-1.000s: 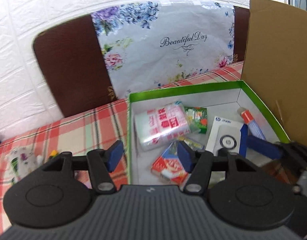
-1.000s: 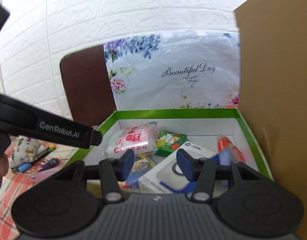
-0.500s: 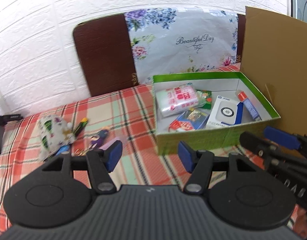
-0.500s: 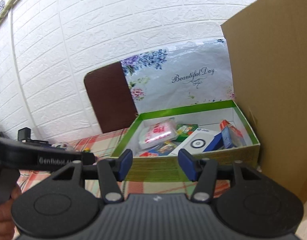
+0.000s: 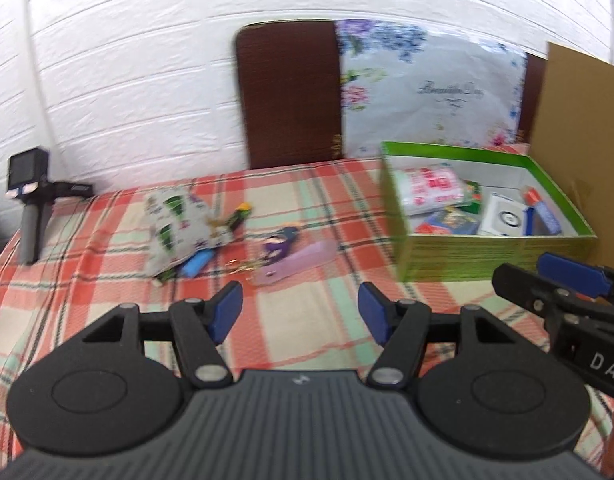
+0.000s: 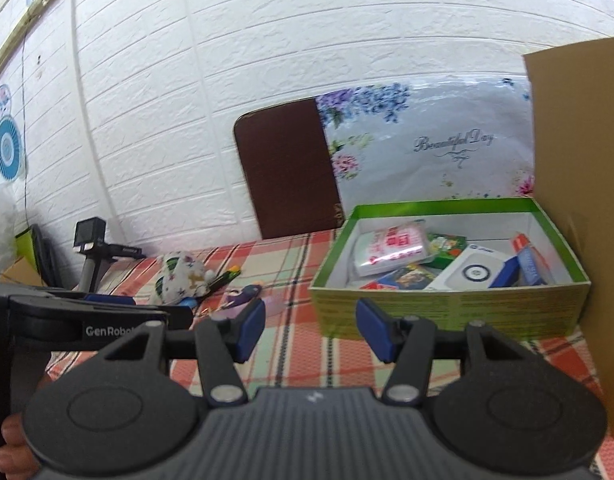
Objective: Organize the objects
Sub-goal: 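Grasp the floral cloth pouch with the right gripper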
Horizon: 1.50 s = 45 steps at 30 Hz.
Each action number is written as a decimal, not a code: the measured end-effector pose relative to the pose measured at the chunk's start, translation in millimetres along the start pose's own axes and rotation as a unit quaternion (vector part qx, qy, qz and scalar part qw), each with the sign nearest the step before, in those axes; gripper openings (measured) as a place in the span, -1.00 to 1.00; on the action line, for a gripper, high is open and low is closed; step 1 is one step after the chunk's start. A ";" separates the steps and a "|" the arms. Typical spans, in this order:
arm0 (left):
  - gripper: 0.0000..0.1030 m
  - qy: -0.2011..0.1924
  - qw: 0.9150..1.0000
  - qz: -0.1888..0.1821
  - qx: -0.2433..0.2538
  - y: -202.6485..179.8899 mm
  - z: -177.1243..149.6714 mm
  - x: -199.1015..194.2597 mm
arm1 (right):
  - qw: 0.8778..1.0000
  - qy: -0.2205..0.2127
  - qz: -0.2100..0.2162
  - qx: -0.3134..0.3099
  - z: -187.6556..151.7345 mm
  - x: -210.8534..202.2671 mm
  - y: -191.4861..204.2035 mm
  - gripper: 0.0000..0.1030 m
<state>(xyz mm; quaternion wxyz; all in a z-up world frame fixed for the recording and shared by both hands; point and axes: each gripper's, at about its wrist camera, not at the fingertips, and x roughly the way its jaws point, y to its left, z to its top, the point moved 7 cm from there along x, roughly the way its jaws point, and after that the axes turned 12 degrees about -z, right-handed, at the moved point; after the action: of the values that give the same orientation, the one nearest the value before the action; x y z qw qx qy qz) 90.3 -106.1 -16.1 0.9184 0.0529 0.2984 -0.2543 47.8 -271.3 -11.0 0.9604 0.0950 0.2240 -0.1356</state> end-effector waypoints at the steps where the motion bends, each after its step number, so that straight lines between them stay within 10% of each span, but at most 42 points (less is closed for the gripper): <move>1: 0.28 -0.001 1.000 0.006 -0.003 7.1 -1.2 -0.5 | 1.000 0.003 0.003 -0.004 -0.7 1.7 5.6 0.02; 26: 0.32 -0.020 0.977 0.160 -0.138 235.0 -62.7 17.5 | 0.979 0.058 0.086 -0.174 -32.0 87.8 183.7 0.11; 36: 0.40 -0.057 0.975 0.165 -0.139 246.2 -76.5 21.4 | 0.976 0.066 0.080 -0.192 12.4 205.8 250.4 0.88; 42: 0.41 -0.058 0.975 0.159 -0.147 248.2 -78.2 22.6 | 0.971 0.098 0.063 -0.211 -6.0 227.3 260.8 -0.09; 45: 0.42 -0.058 0.974 0.159 -0.148 248.6 -78.9 22.8 | 0.965 0.085 0.104 -0.226 -3.4 195.3 263.3 -0.15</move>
<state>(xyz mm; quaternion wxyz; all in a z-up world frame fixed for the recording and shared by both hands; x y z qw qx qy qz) 188.9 118.7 -107.2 0.9604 -0.0521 0.2671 -0.0605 294.7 -64.2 -71.1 0.9433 -0.0904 0.3182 0.0278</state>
